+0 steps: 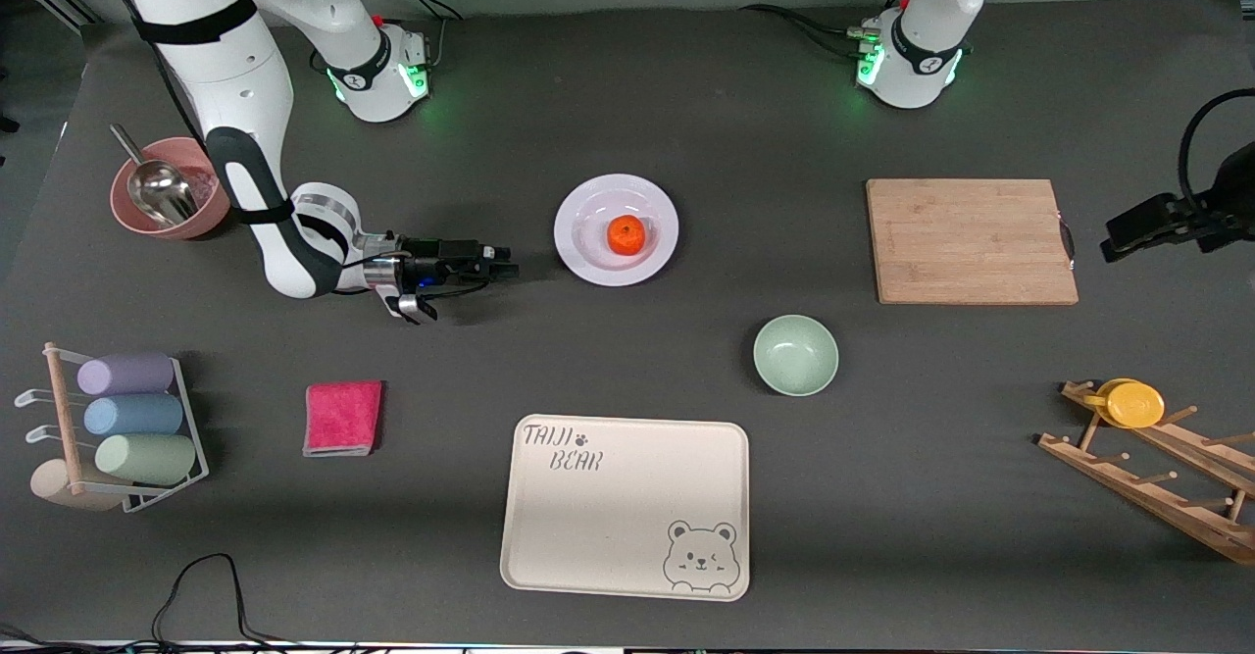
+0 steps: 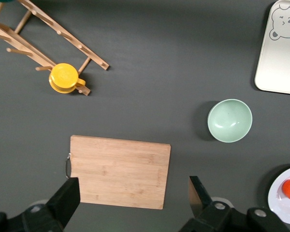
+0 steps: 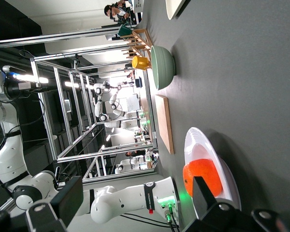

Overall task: Place orange and plate with both arms
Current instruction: 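Slide the right gripper to the plate rim and grip it, then drag the plate with the right gripper onto the bear tray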

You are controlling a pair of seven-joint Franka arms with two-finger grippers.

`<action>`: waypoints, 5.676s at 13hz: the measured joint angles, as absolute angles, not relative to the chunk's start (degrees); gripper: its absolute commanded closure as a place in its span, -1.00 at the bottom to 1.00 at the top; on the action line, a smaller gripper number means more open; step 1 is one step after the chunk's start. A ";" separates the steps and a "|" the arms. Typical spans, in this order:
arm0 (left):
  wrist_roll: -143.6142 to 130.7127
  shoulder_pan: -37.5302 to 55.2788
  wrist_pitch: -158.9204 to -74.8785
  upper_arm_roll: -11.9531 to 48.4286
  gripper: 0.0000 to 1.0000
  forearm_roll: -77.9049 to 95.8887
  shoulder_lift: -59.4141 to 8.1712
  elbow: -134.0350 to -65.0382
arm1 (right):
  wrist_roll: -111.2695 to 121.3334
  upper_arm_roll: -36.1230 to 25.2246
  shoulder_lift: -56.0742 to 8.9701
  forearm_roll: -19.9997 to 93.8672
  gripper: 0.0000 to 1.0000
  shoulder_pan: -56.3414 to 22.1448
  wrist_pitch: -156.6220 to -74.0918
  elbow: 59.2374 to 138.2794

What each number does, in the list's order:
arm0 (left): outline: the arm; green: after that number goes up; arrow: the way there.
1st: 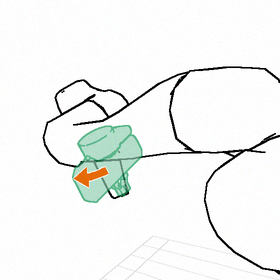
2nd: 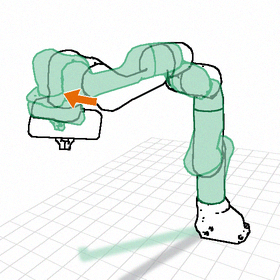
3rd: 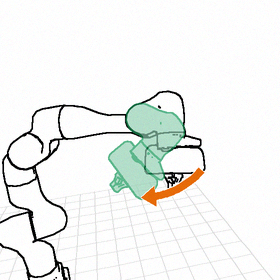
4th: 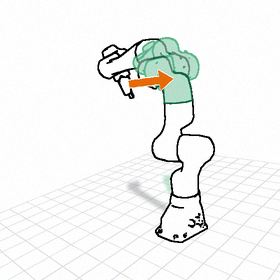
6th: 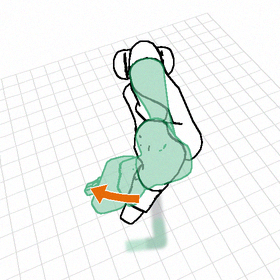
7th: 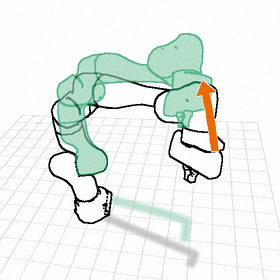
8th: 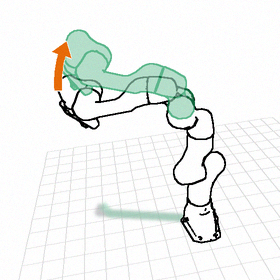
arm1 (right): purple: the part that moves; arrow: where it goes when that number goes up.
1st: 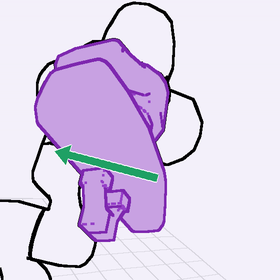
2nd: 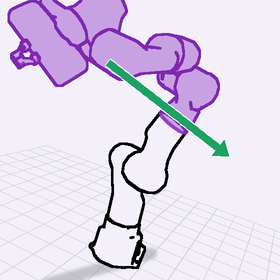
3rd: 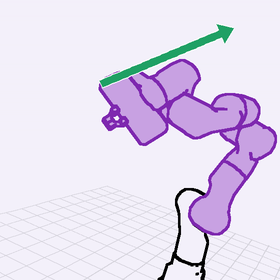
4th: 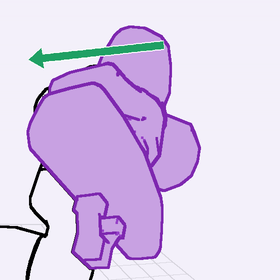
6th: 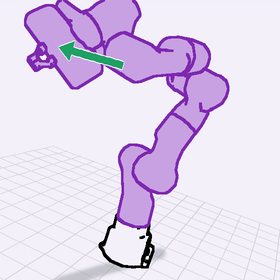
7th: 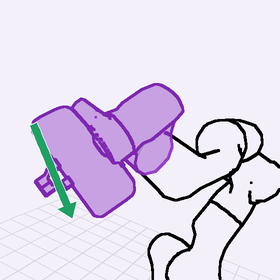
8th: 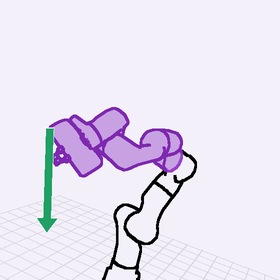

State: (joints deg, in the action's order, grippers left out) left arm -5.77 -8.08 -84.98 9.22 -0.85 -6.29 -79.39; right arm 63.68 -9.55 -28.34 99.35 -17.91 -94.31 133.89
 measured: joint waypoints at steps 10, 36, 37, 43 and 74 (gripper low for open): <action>-4.10 -1.74 -85.30 4.29 -1.00 -0.27 -3.56 -84.99 | 71.56 -9.46 -31.12 105.71 -1.00 -23.26 -99.44 133.64; -1.65 -1.70 -85.23 3.86 -1.00 0.66 -3.59 -85.21 | 86.46 -4.65 -30.18 123.87 -1.00 -28.38 -99.77 145.53; -1.63 -1.70 -85.18 3.86 -1.00 0.66 -3.59 -85.28 | 86.46 -4.63 -29.78 124.44 -0.97 -29.24 -100.89 145.52; -1.59 -1.70 -85.19 3.80 -1.00 0.66 -3.60 -85.54 | 86.83 -4.59 -29.19 124.74 -0.04 -29.95 -103.62 145.56; -1.58 -1.39 -85.92 3.63 -1.00 0.64 -3.60 -85.57 | 62.94 -6.54 -27.08 122.44 1.00 -25.97 -104.32 129.76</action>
